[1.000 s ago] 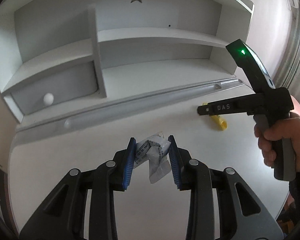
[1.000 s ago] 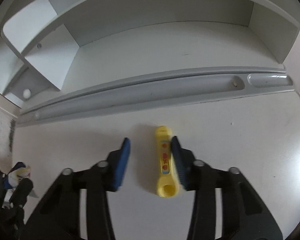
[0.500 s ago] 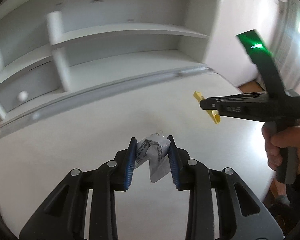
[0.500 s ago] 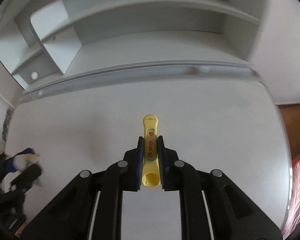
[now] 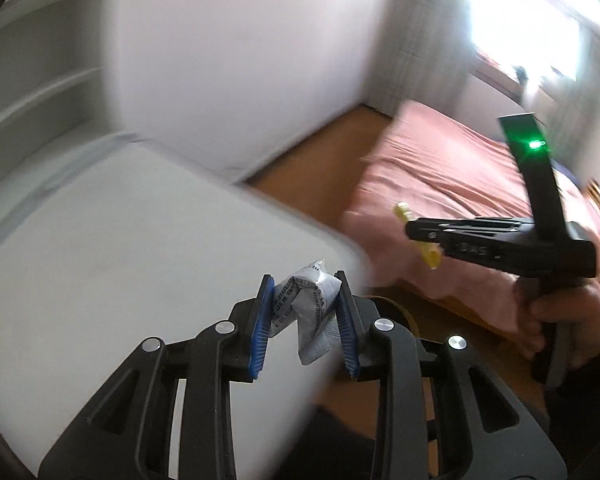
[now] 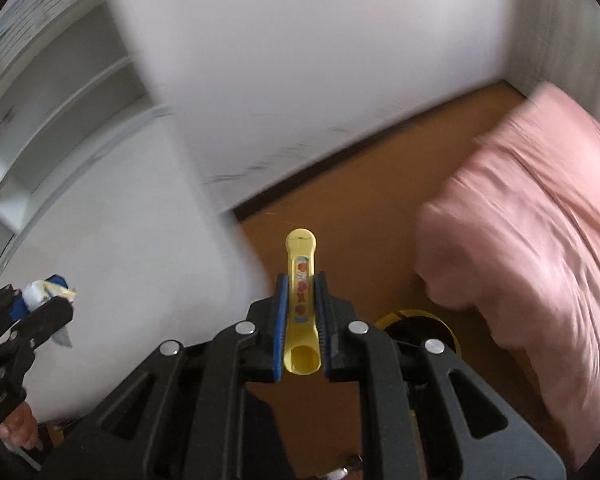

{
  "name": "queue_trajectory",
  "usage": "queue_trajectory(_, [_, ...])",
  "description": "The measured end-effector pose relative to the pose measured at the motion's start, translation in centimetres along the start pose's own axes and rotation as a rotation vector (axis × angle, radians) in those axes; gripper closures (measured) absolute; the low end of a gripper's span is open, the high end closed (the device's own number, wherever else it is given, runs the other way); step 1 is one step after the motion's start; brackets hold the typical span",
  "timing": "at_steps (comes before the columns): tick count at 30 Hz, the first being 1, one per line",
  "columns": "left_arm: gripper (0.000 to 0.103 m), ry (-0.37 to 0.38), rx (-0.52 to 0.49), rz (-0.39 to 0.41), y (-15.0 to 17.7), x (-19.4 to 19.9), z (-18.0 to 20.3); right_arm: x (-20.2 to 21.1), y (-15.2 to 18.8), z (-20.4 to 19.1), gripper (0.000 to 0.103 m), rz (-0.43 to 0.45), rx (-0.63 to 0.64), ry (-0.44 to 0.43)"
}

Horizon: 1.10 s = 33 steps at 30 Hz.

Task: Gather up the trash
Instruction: 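Carry the wrapper and yellow case over the bin and open both tools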

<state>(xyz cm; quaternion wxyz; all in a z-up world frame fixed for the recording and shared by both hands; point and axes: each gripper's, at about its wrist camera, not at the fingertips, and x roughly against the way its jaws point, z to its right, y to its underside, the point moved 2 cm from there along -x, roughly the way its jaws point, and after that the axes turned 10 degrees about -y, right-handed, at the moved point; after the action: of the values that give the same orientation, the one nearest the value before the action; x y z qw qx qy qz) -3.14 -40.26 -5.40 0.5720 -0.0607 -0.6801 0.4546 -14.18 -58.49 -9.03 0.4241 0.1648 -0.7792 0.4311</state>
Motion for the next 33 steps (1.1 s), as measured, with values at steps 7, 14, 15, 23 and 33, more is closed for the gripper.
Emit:
queue_trajectory(7, [0.074, 0.162, -0.172, -0.065, -0.4, -6.1, 11.6, 2.0, 4.6, 13.0, 0.089, -0.013, -0.211, 0.085])
queue_trajectory(14, [0.074, 0.209, -0.243, -0.164, 0.8, -13.4, 17.9, -0.5, 8.2, 18.3, 0.089, -0.067, -0.321, 0.084])
queue_trajectory(15, [0.074, 0.210, -0.246, -0.179, 0.7, -14.6, 18.5, -1.1, 8.5, 18.6, 0.089, -0.075, -0.332, 0.082])
queue_trajectory(23, [0.074, 0.174, -0.254, -0.277, 3.3, -21.5, 19.8, -4.0, 10.7, 21.3, 0.089, -0.120, -0.383, 0.062])
queue_trajectory(33, [0.067, 0.199, -0.258, -0.308, 4.2, -23.4, 20.7, -4.8, 11.3, 22.8, 0.089, -0.117, -0.412, 0.050])
